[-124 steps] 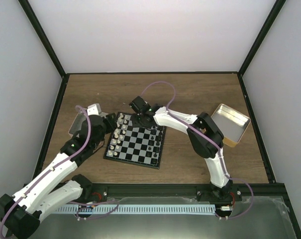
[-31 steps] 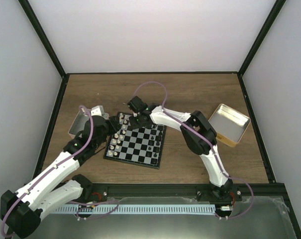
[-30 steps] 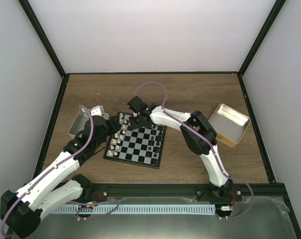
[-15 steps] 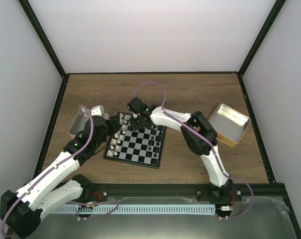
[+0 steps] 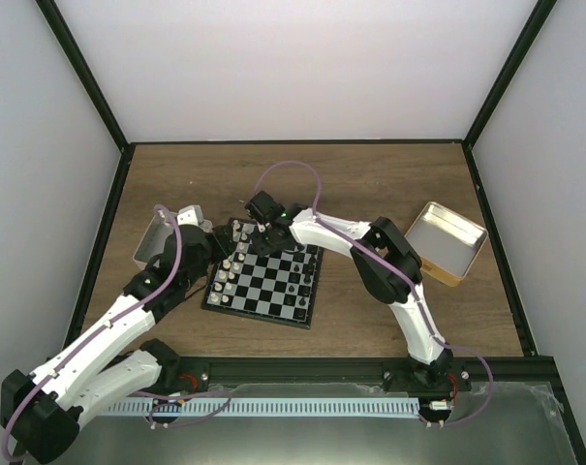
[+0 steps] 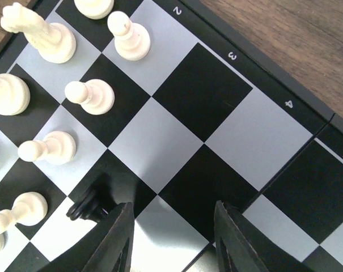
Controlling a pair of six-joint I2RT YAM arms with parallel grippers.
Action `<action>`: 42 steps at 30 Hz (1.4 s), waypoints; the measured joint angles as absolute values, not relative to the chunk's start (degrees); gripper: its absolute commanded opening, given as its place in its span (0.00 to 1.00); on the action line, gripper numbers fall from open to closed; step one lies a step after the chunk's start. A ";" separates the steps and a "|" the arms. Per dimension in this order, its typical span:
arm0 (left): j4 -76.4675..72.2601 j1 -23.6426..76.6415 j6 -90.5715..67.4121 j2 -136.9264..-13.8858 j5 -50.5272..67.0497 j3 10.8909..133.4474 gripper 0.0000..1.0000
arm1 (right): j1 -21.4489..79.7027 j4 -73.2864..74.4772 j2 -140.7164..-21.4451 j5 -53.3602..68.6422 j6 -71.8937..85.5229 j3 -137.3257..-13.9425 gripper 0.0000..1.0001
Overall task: Set up the chess pieces on the board
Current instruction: Pick up the chess piece from the chessboard.
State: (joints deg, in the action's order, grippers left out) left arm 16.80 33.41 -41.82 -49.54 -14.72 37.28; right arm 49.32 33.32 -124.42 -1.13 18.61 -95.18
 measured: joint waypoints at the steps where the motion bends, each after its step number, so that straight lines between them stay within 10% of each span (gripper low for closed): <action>1: 16.80 33.41 -41.82 -49.56 -14.72 37.28 0.61 | 49.32 33.52 -124.42 -1.13 18.59 -95.22 0.40; 42: 16.80 33.41 -41.82 -49.39 -14.90 37.28 0.61 | 50.46 33.82 -125.99 4.32 15.05 -99.42 0.28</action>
State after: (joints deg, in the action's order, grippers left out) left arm 16.80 33.41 -41.82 -49.39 -14.90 37.28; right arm 50.46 33.82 -125.99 4.32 15.05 -99.42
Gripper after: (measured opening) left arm 0.609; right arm 0.291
